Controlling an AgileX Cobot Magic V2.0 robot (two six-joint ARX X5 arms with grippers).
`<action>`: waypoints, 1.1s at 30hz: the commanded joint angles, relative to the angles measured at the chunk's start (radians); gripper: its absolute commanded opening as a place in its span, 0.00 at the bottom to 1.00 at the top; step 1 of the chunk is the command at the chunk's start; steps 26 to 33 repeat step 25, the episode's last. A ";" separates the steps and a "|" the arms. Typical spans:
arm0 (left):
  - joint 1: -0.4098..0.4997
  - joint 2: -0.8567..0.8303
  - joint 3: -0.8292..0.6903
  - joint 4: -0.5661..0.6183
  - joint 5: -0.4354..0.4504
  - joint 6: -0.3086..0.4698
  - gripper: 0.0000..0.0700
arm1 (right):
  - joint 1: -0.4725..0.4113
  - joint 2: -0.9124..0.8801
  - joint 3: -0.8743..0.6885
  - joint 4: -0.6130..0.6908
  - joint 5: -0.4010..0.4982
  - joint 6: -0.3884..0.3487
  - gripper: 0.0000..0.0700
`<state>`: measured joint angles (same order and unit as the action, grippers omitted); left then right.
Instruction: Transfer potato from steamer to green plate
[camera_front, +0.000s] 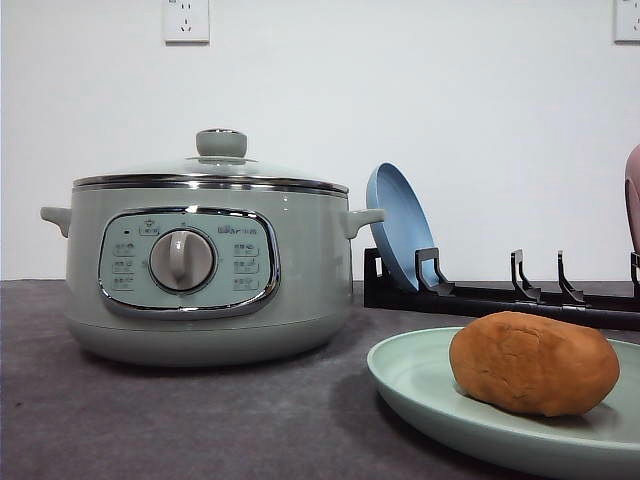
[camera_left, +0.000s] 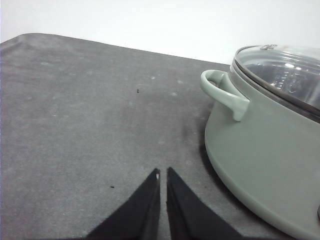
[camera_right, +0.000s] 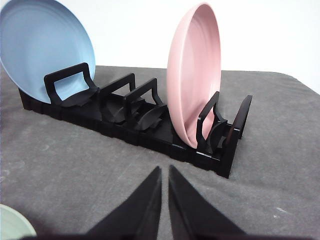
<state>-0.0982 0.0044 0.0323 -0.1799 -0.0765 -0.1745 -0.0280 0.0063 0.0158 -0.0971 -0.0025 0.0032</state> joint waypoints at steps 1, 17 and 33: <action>0.002 -0.002 -0.020 -0.007 -0.003 0.006 0.02 | 0.000 -0.003 -0.005 0.009 0.003 -0.004 0.02; 0.002 -0.002 -0.020 -0.007 -0.003 0.006 0.02 | 0.000 -0.003 -0.005 0.009 0.003 -0.004 0.02; 0.002 -0.002 -0.020 -0.007 -0.003 0.006 0.02 | 0.000 -0.003 -0.005 0.009 0.003 -0.004 0.02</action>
